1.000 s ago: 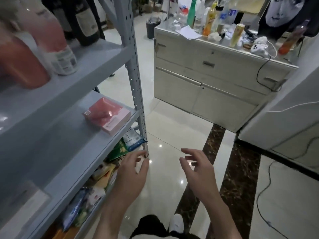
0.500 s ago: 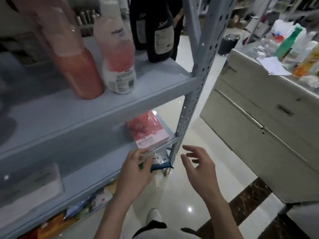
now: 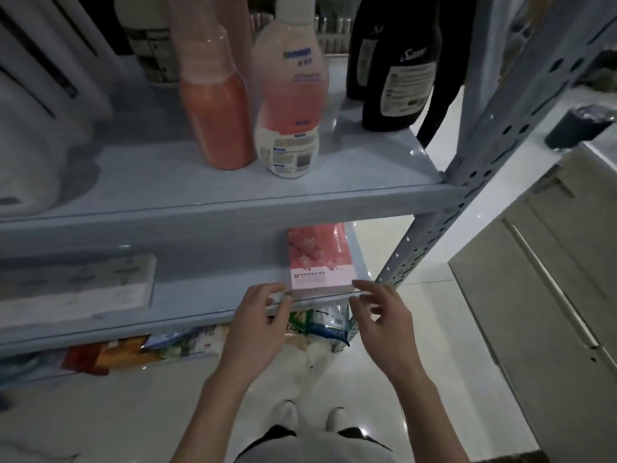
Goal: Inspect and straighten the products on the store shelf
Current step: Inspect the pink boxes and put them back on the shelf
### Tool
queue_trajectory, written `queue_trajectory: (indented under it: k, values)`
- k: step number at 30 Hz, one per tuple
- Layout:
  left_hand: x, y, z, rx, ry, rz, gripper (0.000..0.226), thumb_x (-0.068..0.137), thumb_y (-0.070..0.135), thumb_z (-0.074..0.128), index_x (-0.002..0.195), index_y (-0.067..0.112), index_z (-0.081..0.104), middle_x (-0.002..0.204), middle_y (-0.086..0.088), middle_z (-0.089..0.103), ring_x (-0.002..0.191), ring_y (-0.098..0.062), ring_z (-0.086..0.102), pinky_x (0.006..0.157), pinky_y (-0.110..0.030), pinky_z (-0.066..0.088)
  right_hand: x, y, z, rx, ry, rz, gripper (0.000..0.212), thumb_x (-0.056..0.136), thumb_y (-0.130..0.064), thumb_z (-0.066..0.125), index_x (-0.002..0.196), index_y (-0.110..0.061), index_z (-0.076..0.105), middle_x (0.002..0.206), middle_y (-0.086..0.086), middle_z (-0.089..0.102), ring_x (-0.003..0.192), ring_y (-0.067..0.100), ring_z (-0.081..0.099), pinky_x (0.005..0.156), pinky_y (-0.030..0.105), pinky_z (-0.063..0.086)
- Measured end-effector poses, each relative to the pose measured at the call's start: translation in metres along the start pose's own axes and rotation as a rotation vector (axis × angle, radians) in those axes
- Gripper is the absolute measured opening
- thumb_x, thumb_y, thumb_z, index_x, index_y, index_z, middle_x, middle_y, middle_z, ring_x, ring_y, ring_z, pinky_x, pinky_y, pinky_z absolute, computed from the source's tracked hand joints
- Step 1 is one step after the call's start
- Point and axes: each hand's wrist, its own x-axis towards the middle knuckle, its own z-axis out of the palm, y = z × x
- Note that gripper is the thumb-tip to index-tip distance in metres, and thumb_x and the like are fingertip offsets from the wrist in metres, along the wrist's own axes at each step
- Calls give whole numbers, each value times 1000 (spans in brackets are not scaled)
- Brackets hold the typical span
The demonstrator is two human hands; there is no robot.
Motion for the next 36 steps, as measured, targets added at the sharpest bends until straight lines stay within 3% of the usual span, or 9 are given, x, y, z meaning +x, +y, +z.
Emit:
queue_trajectory:
  k: [2,7,12,16,18,21,29,33,36]
  values:
    - [-8,4,10,3,30,-34,24,101,28,60,125,27,64,122,11,56,106,-5,60,86,-18,46,5,8,-10,4,-43,-13,26,96,-17,69,118,-31,70,115,-8,64,99,2,65,77,8,46]
    - [-26,3,41,-24,85,-98,21,99,22,63,120,24,67,116,7,62,104,-7,63,91,-30,54,13,35,-28,27,-126,0,26,96,-14,69,120,-23,72,120,-5,63,103,10,66,75,5,45]
    - [-30,2,60,41,87,-133,22,100,23,61,121,20,68,115,6,62,103,-4,61,91,-26,49,21,52,-31,39,-191,27,27,96,-13,69,120,-24,71,121,-4,62,104,9,65,78,6,45]
    - [-10,-4,68,50,87,-173,27,99,23,62,126,18,66,121,2,62,105,-12,62,95,-31,51,40,62,-17,-20,-221,61,28,97,-15,66,124,-21,70,124,-1,60,102,12,66,77,4,44]
    - [9,-7,71,64,73,-193,30,100,24,61,129,17,64,125,1,59,107,-14,62,96,-29,50,54,68,-4,-42,-208,56,28,98,-13,65,125,-18,70,125,3,60,102,16,66,84,13,51]
    - [41,-10,78,111,53,-235,35,102,29,57,134,14,59,125,0,56,108,-16,61,94,-30,49,76,78,20,-83,-197,78,31,99,-18,65,130,-15,67,132,8,58,109,23,65,97,44,56]
    - [96,-38,105,56,20,-380,46,92,44,57,125,12,57,125,-9,62,108,-24,64,97,-47,54,113,82,55,-158,-163,188,44,100,-23,60,143,-13,54,137,14,53,123,28,55,109,41,46]
    - [102,-33,108,54,-17,-414,39,97,40,59,122,10,59,127,-12,53,119,-25,52,105,-39,45,119,85,63,-135,-157,240,57,97,-28,66,146,-6,49,131,12,57,119,26,56,106,43,49]
    - [103,-34,107,54,-28,-435,36,100,36,57,124,9,58,129,-15,48,123,-28,47,103,-38,41,118,93,65,-152,-183,281,42,95,-35,67,122,-3,61,118,17,59,106,33,60,97,47,53]
